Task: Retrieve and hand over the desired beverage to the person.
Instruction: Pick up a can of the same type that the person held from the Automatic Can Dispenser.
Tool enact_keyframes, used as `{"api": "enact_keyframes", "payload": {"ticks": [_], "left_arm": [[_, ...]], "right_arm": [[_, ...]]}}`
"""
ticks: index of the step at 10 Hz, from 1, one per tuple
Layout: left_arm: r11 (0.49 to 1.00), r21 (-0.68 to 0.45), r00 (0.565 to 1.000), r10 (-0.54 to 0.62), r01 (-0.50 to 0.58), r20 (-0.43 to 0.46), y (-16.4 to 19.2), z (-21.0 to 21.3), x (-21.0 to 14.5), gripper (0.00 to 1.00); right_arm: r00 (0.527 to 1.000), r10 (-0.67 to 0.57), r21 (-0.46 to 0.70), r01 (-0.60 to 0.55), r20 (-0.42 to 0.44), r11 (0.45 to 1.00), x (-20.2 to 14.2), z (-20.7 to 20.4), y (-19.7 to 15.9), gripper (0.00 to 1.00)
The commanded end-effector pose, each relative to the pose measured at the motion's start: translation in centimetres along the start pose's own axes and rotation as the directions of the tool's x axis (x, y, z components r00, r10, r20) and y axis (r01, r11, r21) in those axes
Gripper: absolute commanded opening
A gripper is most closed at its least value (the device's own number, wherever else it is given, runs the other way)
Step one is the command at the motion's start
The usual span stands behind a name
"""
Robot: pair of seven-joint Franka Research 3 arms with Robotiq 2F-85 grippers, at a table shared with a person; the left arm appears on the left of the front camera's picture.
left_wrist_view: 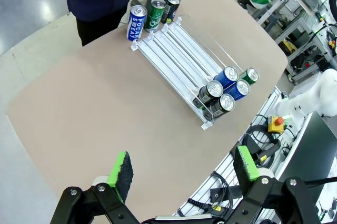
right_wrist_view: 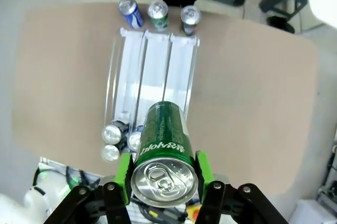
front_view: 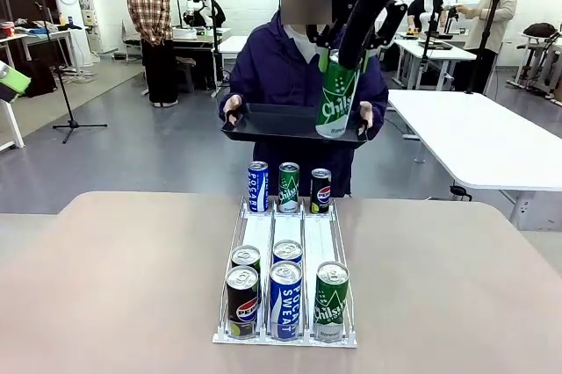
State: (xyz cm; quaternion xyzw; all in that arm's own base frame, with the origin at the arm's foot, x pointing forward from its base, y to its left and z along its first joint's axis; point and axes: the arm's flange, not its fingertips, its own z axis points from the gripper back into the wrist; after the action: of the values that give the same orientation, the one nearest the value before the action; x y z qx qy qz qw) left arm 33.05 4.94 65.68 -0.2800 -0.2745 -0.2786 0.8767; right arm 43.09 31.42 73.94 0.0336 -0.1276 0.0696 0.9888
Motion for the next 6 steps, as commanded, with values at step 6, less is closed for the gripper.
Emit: {"api": "enact_keyframes", "payload": {"ticks": [6], "left_arm": [[1.0, -0.008, 1.0, -0.012, 0.012, 0.004, 0.1, 0.2, 0.0, 1.0]], "right_arm": [[1.0, -0.001, 0.019, 0.001, 0.009, 1.0, 1.1, 0.6, 0.1, 0.0]]}}
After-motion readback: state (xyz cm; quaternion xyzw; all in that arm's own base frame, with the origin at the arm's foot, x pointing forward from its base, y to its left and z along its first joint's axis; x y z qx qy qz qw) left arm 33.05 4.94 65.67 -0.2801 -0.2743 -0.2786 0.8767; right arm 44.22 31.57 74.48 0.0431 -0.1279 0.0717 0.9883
